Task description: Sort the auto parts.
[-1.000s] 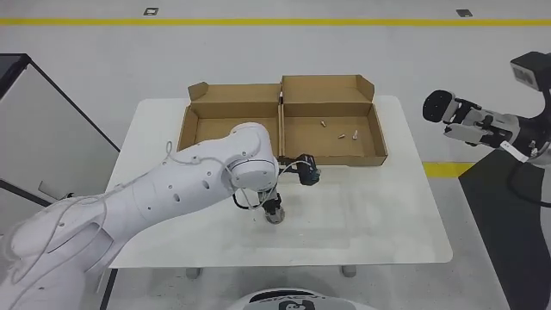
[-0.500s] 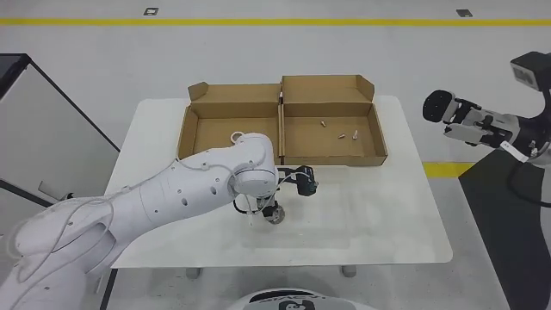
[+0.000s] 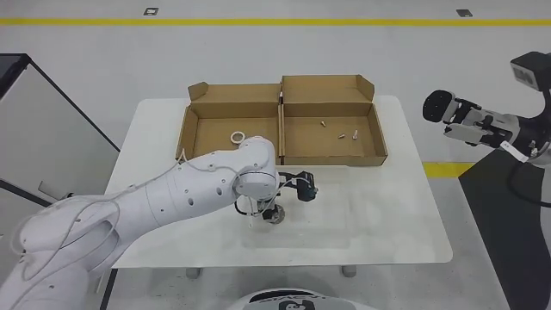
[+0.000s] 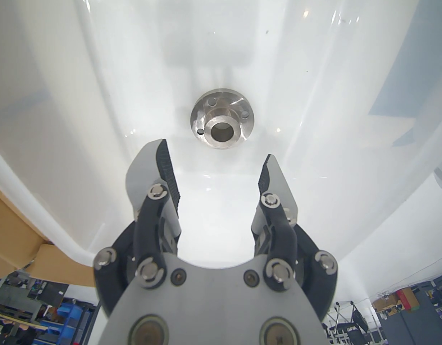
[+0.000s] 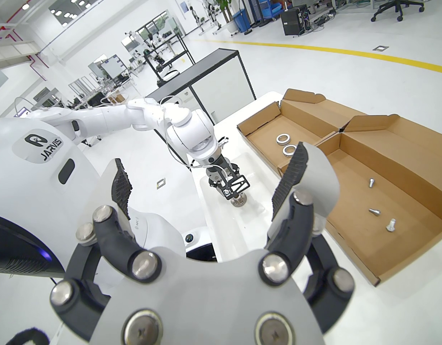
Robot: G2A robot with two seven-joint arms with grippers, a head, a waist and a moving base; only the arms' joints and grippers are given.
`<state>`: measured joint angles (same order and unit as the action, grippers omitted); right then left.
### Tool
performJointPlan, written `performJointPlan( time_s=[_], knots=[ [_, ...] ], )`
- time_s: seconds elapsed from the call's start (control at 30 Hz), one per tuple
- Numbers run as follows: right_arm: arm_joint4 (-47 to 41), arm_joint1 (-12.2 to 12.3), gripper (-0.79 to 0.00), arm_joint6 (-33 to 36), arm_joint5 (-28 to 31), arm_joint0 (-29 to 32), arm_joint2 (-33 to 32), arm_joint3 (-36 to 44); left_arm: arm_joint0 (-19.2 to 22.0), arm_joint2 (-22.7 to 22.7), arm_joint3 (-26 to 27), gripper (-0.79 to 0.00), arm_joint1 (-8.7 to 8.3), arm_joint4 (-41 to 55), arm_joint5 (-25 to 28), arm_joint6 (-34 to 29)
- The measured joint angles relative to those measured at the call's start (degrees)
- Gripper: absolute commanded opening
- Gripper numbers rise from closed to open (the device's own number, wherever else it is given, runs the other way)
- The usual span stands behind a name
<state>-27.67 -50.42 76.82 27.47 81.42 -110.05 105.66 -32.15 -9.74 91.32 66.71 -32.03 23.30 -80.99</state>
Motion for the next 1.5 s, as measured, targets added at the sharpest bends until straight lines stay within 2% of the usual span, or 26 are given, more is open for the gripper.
performJointPlan(
  time_s=[0.43, 1.5],
  knots=[
    [0.0, 0.0, 0.0, 0.0, 0.0, 0.0, 0.0, 0.0, -1.7, 0.0, -2.4, -0.394, 1.79, -1.6, 1.2, 1.2],
    [0.0, 0.0, 0.0, 0.0, 0.0, 0.0, 0.0, 0.0, -2.8, 0.0, -4.8, -0.416, 3.38, -3.0, 1.1, 1.1]
  ],
)
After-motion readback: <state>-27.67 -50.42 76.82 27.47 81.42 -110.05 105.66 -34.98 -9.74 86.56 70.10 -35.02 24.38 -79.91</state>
